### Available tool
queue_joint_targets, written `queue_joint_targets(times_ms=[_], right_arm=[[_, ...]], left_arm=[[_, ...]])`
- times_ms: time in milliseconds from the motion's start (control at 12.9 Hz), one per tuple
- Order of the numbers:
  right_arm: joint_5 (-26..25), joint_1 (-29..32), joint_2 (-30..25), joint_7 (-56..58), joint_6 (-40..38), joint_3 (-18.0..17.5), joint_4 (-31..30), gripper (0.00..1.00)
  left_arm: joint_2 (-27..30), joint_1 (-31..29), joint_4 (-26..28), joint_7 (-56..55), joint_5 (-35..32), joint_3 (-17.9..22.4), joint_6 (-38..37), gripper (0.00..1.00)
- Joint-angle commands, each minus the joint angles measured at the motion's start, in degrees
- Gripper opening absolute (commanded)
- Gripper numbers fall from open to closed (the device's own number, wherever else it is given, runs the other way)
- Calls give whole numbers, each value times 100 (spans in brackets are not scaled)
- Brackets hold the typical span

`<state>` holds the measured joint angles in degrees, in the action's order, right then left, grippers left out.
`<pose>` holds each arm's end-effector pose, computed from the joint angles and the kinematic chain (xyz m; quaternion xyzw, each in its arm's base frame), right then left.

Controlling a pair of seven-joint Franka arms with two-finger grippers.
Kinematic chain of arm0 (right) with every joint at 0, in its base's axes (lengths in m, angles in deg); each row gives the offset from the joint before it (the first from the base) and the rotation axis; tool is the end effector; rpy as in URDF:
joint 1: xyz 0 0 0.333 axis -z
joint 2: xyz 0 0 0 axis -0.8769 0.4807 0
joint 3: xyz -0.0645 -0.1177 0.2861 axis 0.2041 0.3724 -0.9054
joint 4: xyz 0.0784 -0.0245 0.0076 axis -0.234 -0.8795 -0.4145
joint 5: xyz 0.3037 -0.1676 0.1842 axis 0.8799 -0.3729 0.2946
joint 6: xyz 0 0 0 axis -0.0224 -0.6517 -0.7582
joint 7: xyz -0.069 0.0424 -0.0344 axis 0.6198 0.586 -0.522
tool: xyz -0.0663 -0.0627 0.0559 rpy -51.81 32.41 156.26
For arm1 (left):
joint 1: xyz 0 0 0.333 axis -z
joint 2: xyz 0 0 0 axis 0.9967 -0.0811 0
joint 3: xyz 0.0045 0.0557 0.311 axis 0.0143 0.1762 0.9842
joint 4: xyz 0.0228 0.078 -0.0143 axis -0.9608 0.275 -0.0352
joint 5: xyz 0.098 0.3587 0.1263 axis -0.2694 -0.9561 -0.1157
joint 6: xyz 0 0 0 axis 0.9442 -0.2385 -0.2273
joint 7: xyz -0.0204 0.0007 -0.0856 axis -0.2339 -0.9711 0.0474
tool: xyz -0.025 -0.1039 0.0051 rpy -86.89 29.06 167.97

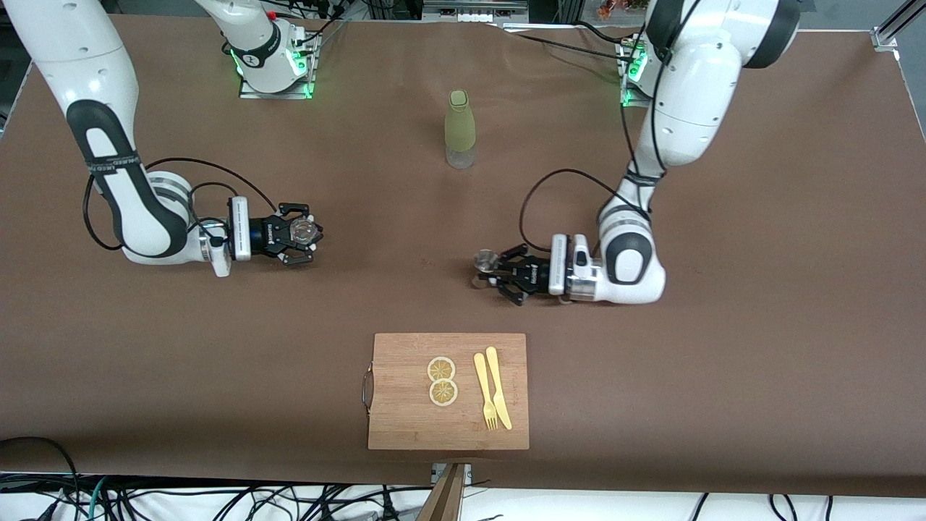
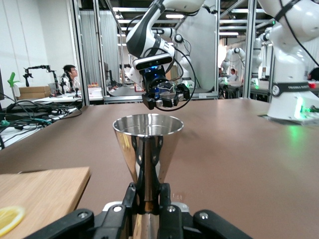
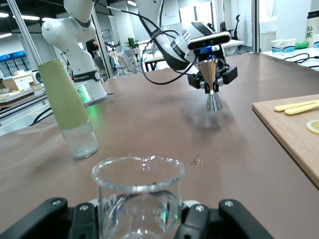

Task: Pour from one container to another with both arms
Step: 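Move the glass cup back with the right gripper while the left gripper withdraws the jigger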

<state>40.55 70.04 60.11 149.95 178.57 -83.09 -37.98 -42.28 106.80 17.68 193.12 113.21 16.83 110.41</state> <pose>0.5393 0.0571 0.1532 -0.5643 -0.5617 -0.3356 0.5034 0.6132 -0.2773 0.1176 0.4959 -0.5697 0.4524 0.4742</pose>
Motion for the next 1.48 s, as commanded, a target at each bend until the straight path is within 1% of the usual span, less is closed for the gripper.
queue_joint_targets(times_ms=[0, 78, 155, 233, 388, 466, 621, 776, 932, 1009, 1165, 1398], right_arm=[[69, 159, 237, 295, -308, 178, 66, 15], [16, 212, 237, 313, -344, 309, 66, 15], [-158, 221, 246, 322, -353, 502, 66, 15], [-308, 256, 255, 374, -362, 573, 66, 15], [-336, 335, 500, 610, -353, 653, 84, 15], [-336, 396, 623, 734, -344, 662, 119, 15], [-336, 432, 694, 927, -292, 662, 119, 15], [-344, 441, 799, 1068, -222, 662, 119, 16], [-344, 441, 879, 1332, 7, 653, 119, 16], [-353, 441, 896, 1341, 34, 653, 119, 17], [-380, 432, 1054, 1481, 60, 653, 128, 17], [-397, 406, 1081, 1534, 86, 653, 137, 18]], left_arm=[[271, -457, 255, 87, -538, -33, -323, 0], [271, -580, 247, 87, -626, 46, -490, 0], [271, -677, 255, 87, -775, 186, -709, 0], [271, -808, 255, 87, -899, 283, -937, 0], [271, -1124, 255, 96, -1250, 476, -1342, 0], [271, -1274, 255, 96, -1399, 617, -1587, 0], [263, -1547, 273, 105, -1733, 863, -1922, 0], [263, -1880, 282, 123, -2015, 960, -2221, 0], [254, -2179, 282, 219, -2401, 1109, -2477, 0], [263, -2320, 273, 298, -2638, 1223, -2547, 0], [236, -2601, 273, 666, -2833, 1364, -2854, 0], [201, -2945, 282, 1079, -3228, 1558, -3136, 0]])
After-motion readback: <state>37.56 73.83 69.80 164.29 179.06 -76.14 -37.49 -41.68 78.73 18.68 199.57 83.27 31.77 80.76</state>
